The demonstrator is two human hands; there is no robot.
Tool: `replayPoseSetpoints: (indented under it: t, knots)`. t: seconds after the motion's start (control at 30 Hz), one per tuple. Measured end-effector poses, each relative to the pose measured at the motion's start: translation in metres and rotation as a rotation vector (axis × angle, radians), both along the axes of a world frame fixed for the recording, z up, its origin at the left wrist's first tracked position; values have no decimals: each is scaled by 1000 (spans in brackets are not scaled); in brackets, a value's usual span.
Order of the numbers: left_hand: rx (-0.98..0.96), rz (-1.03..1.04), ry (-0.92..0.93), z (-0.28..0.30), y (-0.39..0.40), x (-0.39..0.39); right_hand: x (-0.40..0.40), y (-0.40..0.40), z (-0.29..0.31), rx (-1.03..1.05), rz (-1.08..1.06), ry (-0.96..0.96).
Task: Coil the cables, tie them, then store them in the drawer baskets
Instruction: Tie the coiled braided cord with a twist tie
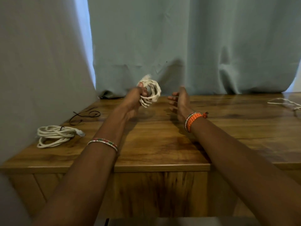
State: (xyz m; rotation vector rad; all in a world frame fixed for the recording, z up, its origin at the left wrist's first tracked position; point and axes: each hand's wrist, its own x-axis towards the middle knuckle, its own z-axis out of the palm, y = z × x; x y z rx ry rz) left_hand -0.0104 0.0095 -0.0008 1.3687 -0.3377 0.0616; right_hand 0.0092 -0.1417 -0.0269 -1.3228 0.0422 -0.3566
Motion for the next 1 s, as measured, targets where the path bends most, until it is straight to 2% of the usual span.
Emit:
replayPoseSetpoints:
  t: [0.1, 0.23, 0.3, 0.47, 0.7, 0.77, 0.87, 1.0]
  knots:
    - [-35, 233, -129, 34, 54, -11, 6, 28, 0, -300, 9, -55]
    - [291, 494, -304, 57, 137, -29, 11, 93, 7, -622, 161, -234]
    - [313, 553, -249, 55, 176, -35, 15, 133, 10, -767, 232, -293]
    - [168, 575, -49, 41, 230, -46, 21, 213, 7, -1058, 326, -390]
    - [290, 685, -118, 29, 223, -43, 17, 269, 4, -1431, 284, -329]
    - [281, 691, -111, 26, 222, -44, 17, 278, 1, -1465, 298, -306]
    - [253, 688, -95, 22, 221, -47, 17, 287, 0, -1366, 346, -270]
    - [216, 690, -79, 13, 220, -52, 14, 285, 6, -1340, 327, -310]
